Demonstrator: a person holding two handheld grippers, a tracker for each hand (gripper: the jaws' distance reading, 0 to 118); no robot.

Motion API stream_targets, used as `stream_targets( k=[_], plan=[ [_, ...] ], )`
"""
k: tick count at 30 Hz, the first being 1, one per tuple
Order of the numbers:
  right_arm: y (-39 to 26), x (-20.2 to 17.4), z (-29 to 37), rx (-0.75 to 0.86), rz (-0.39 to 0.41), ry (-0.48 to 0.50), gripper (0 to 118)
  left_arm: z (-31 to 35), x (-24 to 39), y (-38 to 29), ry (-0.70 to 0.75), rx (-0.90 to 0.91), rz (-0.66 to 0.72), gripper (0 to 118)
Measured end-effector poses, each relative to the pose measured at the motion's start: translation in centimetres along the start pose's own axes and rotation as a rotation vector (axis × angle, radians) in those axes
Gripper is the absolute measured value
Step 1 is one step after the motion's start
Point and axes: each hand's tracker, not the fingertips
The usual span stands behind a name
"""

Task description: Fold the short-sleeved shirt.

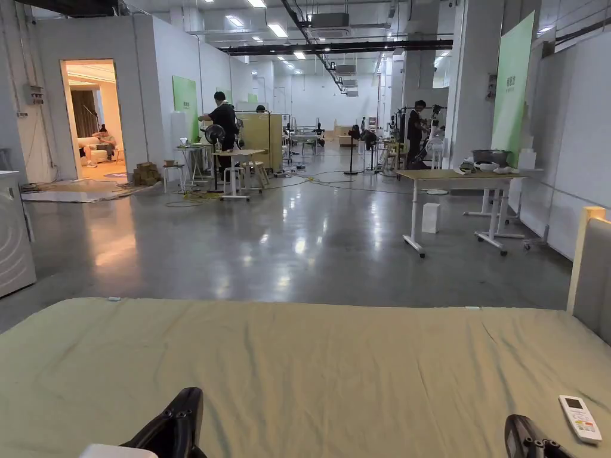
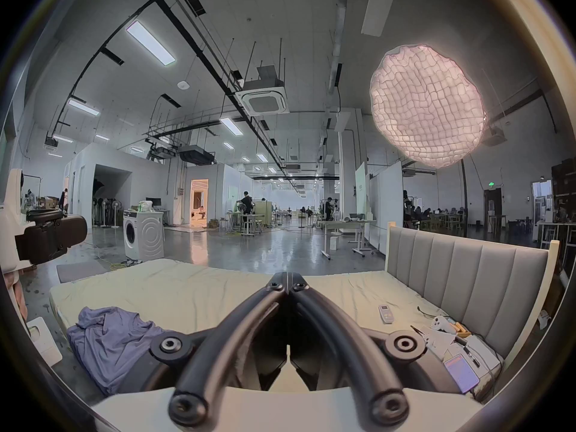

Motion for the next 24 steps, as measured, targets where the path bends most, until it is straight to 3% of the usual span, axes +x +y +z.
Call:
stream_targets(
  k=[7, 10, 11, 14, 17, 20, 21, 23, 24],
  plan=[
    [-0.2, 0.1, -0.2, -0.012, 0.014, -0.004, 0, -0.1, -0.1, 0.0, 0.006, -0.008, -0.006, 0],
    [0.0, 0.1, -0.8, -0.023, 0.110, -0.010, 0, -0.5, -0.3, 0.2, 0.015, -0.025, -0.031, 0],
    [-0.1, 0.2, -1.1, -0.041, 0.111, 0.007, 0, -0.7, -0.4, 0.2, 0.016, -0.031, -0.070, 0],
    [-0.3, 0.1, -1.8, -0.049, 0.258, -0.007, 0, -1.5, -0.4, -0.3, 0.011, -0.047, -0.254, 0],
    [-1.8, -1.0, -2.1, -0.081, 0.562, 0.023, 0, -2.2, 0.1, -2.8, -0.017, -0.087, -0.627, 0],
    [-6.2, -3.2, -2.0, -0.136, 1.100, 0.113, 0, -1.6, 1.6, -8.6, -0.091, -0.097, -1.240, 0],
    [-8.3, -3.8, -1.5, -0.113, 1.340, 0.179, 0, -0.9, 1.6, -11.3, -0.148, -0.082, -1.457, 0],
    [-12.7, -4.0, 0.3, -0.076, 1.613, 0.252, 0, 0.7, 1.2, -15.7, -0.326, -0.049, -1.719, 0],
    [-13.9, -3.7, 1.5, -0.090, 1.661, 0.382, 0, 1.5, 1.1, -17.0, -0.468, -0.061, -1.766, 0]
  ],
)
